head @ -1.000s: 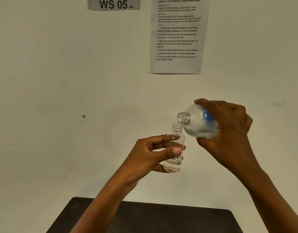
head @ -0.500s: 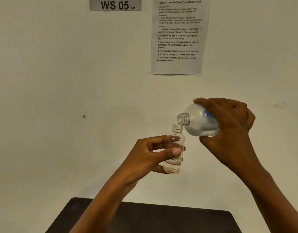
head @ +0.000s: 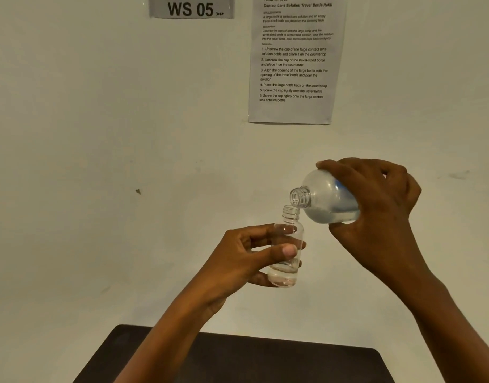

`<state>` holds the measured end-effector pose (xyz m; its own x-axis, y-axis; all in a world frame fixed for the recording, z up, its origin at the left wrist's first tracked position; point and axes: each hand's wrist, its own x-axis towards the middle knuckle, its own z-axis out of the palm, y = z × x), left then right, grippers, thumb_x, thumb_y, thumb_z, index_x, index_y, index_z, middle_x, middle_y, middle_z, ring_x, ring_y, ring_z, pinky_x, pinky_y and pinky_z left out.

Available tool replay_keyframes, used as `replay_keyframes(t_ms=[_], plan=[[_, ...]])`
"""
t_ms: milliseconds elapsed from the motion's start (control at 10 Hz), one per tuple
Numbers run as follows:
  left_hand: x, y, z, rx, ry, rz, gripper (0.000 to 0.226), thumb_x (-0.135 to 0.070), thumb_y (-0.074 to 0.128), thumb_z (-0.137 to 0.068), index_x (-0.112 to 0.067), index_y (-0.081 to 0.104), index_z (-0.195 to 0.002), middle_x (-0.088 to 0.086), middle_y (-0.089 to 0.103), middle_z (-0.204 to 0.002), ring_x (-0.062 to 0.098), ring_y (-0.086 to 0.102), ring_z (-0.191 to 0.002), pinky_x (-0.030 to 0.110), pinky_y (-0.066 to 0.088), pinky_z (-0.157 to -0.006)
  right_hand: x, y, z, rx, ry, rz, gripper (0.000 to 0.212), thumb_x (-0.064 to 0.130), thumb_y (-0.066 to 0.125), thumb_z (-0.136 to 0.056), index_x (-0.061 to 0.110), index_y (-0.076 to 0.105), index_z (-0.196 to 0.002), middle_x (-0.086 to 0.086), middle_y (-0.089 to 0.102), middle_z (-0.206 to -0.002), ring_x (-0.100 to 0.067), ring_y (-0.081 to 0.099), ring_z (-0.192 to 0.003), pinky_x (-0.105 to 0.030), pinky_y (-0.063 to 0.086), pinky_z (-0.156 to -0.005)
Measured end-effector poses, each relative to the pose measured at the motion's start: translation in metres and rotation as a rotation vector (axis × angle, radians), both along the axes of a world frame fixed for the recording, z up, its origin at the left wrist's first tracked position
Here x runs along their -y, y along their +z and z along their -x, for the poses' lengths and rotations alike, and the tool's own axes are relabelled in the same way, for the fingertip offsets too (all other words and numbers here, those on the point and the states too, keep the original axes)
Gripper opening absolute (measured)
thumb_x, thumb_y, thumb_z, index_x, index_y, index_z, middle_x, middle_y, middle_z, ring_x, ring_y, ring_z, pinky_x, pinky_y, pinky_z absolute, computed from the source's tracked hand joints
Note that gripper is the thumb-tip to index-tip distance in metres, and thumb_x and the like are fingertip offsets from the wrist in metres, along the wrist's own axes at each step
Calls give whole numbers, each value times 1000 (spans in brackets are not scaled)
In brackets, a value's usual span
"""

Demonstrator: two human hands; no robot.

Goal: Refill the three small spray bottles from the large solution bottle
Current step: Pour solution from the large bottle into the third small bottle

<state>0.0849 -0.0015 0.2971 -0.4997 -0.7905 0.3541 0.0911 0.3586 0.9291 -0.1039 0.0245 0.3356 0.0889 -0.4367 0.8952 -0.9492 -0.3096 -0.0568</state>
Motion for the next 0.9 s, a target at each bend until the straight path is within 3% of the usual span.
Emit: replay_keyframes(t_ms=[300, 700, 900], plan=[[-1, 1, 0, -8, -8, 8, 40, -33, 65, -66, -29, 63, -106, -6, 73, -101, 15, 72, -90, 27, 58, -66, 0, 2, -1, -24, -21, 16, 80, 1, 77, -56, 33, 45, -122, 1, 54, -119, -27, 34, -114, -17, 9, -90], [-2, 1, 0, -6, -1, 16, 41, -34, 65, -66, -29, 63, -106, -7, 73, -102, 16, 72, -90, 28, 59, -67, -2, 5, -1, -44, -35, 25, 78, -1, 75, -57, 31, 47, -122, 0, 55, -118, -26, 33, -113, -12, 2, -94], [-4, 3, 0, -12, -14, 17, 38, -32, 65, -66, -29, 63, -104, -9, 74, -98, 15, 72, -89, 26, 58, -64, -2, 6, -1, -56, -40, 43, 80, -2, 76, -55, 32, 45, -121, -1, 55, -118, -27, 34, -112, -23, 13, -89]])
